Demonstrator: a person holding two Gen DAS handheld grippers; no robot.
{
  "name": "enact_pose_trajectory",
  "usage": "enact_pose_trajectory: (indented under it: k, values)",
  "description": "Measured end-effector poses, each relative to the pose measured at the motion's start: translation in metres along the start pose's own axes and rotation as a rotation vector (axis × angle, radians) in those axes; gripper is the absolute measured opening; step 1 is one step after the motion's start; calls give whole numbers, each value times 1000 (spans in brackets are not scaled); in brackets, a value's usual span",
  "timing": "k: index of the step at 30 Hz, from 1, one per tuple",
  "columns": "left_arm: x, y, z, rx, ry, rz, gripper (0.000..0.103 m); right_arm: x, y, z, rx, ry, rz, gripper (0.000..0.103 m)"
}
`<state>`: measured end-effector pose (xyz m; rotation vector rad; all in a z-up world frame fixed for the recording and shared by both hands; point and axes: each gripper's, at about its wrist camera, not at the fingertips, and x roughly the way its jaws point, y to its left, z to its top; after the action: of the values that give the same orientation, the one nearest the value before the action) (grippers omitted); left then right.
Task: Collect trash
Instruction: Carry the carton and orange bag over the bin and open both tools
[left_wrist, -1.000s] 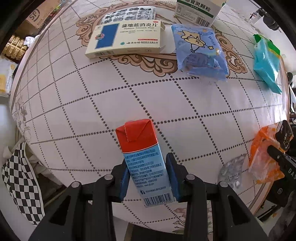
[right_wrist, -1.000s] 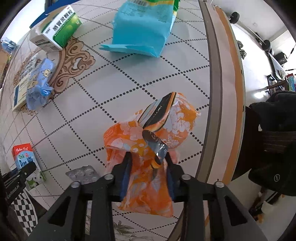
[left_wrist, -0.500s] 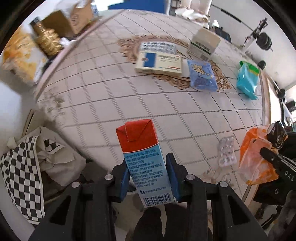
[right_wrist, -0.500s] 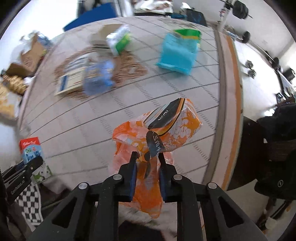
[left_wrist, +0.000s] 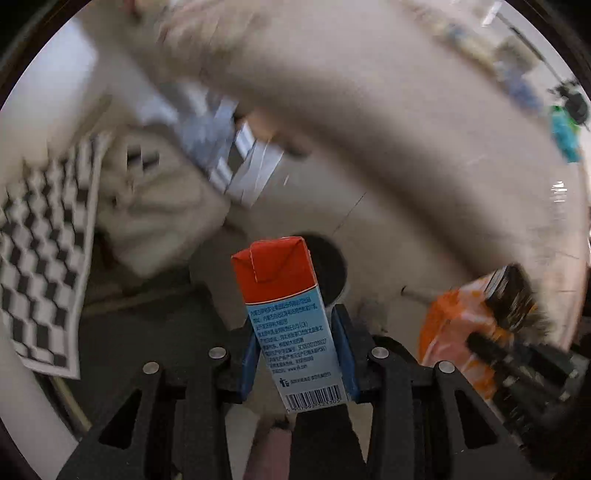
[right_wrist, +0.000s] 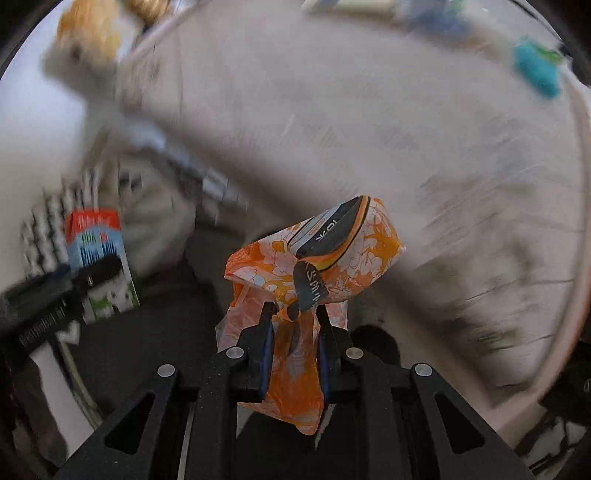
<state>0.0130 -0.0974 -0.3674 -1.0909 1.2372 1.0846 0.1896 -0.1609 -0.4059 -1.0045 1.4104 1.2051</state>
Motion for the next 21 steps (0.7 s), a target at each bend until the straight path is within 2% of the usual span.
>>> enact_pose_trajectory:
  k: [5, 11, 17, 20, 21]
  values:
    - [125, 46, 0, -112, 122, -40, 33, 132, 14, -8, 11, 117, 7, 20]
    - [275, 73, 15, -234, 218, -155, 33, 283, -1, 10, 82, 144, 41, 20]
    - [391, 79, 17, -371, 345, -311, 34, 380, -30, 40, 153, 170, 99, 21]
    - [421, 81, 12, -439, 401, -389, 34, 411, -34, 50, 137, 218, 126, 28]
    - [426, 82, 11, -459, 410, -404, 36, 417, -36, 52, 132, 227, 129, 36]
